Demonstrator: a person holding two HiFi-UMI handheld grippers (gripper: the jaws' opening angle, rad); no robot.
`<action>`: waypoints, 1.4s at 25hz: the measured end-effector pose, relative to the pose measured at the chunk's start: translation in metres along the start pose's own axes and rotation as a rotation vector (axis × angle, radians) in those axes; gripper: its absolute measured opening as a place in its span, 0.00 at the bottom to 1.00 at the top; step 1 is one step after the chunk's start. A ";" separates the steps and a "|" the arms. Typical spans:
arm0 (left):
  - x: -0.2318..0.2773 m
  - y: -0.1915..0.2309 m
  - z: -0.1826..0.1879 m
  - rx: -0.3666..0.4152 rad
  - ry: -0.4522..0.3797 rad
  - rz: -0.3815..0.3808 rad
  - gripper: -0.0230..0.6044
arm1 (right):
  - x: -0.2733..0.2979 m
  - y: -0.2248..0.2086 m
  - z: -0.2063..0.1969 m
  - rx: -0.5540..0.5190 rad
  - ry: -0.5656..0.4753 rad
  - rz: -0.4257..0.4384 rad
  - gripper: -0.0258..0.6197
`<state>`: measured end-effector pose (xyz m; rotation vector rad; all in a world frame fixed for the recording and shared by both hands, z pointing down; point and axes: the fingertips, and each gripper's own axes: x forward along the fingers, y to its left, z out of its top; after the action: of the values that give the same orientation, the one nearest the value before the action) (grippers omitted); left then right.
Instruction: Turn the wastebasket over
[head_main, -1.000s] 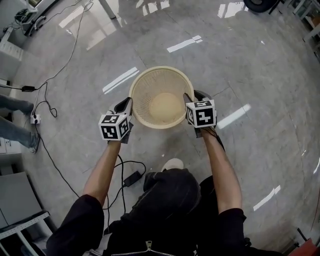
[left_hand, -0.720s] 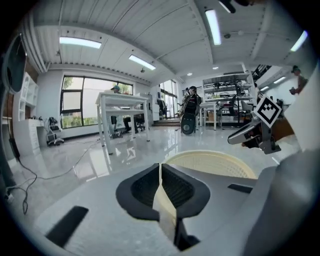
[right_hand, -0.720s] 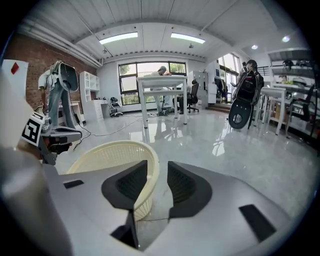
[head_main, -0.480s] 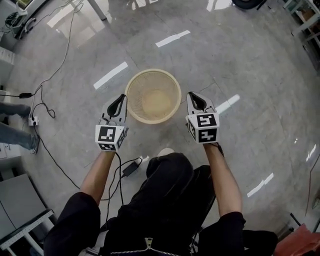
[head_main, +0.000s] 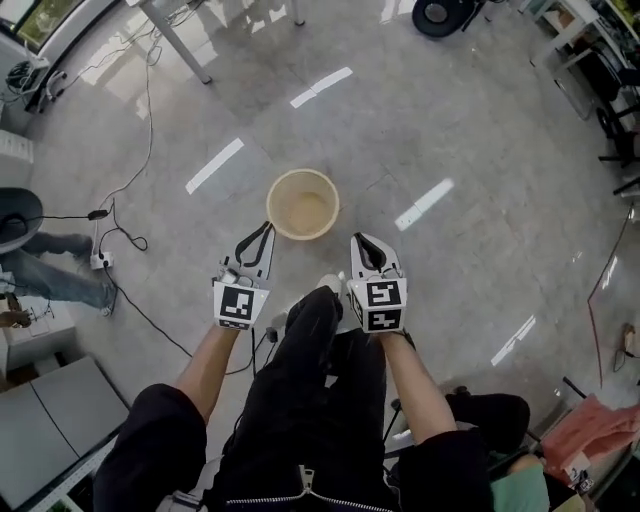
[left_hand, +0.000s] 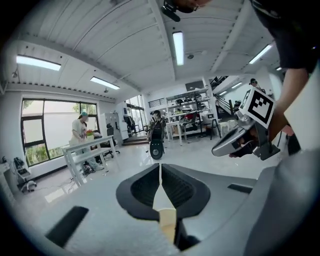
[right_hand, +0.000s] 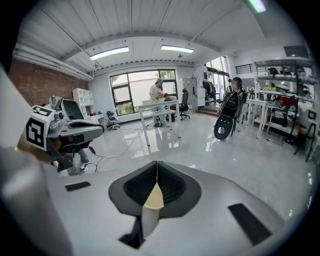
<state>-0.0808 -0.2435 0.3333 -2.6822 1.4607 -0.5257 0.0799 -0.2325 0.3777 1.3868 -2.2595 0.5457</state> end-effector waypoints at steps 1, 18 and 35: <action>-0.011 -0.003 0.025 0.010 -0.001 -0.021 0.06 | -0.022 0.006 0.014 0.015 0.005 -0.010 0.06; -0.213 0.001 0.168 -0.181 -0.014 -0.126 0.06 | -0.225 0.168 0.140 -0.027 -0.112 -0.145 0.06; -0.310 0.036 0.166 -0.207 -0.076 -0.135 0.06 | -0.250 0.282 0.162 0.010 -0.215 -0.213 0.05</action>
<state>-0.2123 -0.0292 0.0856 -2.9393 1.3920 -0.2882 -0.0977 -0.0182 0.0763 1.7385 -2.2333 0.3520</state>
